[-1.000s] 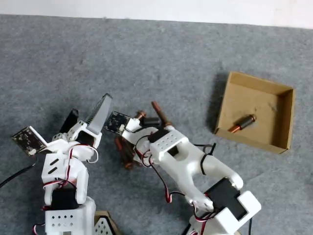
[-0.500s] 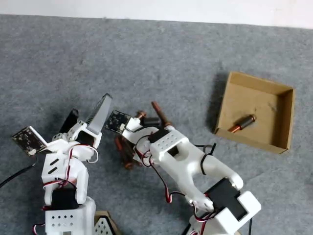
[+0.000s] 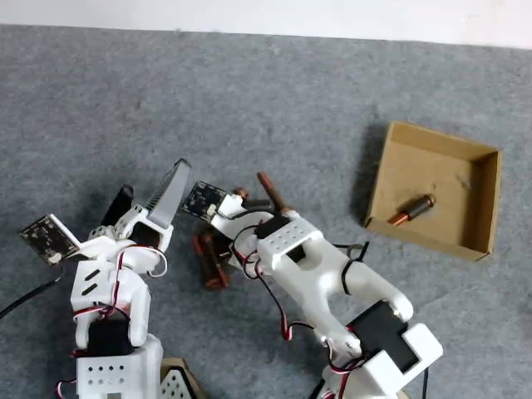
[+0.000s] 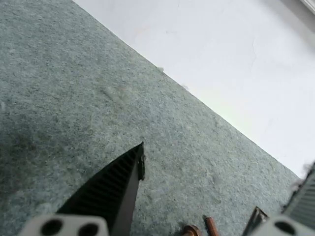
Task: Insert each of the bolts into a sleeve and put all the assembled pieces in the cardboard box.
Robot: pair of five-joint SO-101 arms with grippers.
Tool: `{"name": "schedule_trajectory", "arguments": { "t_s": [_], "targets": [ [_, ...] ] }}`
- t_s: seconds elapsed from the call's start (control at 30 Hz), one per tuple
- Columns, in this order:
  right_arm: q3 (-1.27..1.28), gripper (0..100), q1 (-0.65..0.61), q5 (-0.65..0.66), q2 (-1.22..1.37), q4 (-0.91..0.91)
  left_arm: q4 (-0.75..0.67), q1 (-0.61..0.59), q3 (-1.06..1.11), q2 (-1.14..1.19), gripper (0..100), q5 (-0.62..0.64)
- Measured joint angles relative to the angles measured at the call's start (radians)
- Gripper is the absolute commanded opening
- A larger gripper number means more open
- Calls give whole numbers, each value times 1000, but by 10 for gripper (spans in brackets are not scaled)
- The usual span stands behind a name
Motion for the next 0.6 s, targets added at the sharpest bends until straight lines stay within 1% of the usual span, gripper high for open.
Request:
{"name": "schedule_trajectory", "arguments": {
  "t_s": [0.1, 0.23, 0.3, 0.4, 0.53, 0.6],
  "targets": [
    [0, 45, 6, 0, 2, 0, 0, 0, 0, 0, 453, 0],
    [6, 211, 8, 0, 0, 2, 0, 0, 0, 0, 453, 0],
    [9, 267, 3, 2, -6, 11, 0, 0, 0, 0, 453, 0],
    [-38, 274, 2, 3, 6, 28, 0, 0, 0, 0, 453, 0],
    [-133, 274, 5, 5, 14, 103, 0, 0, 0, 0, 453, 0],
    [-180, 274, 6, 37, 15, 138, 0, 0, 0, 0, 453, 0]
  ]
}}
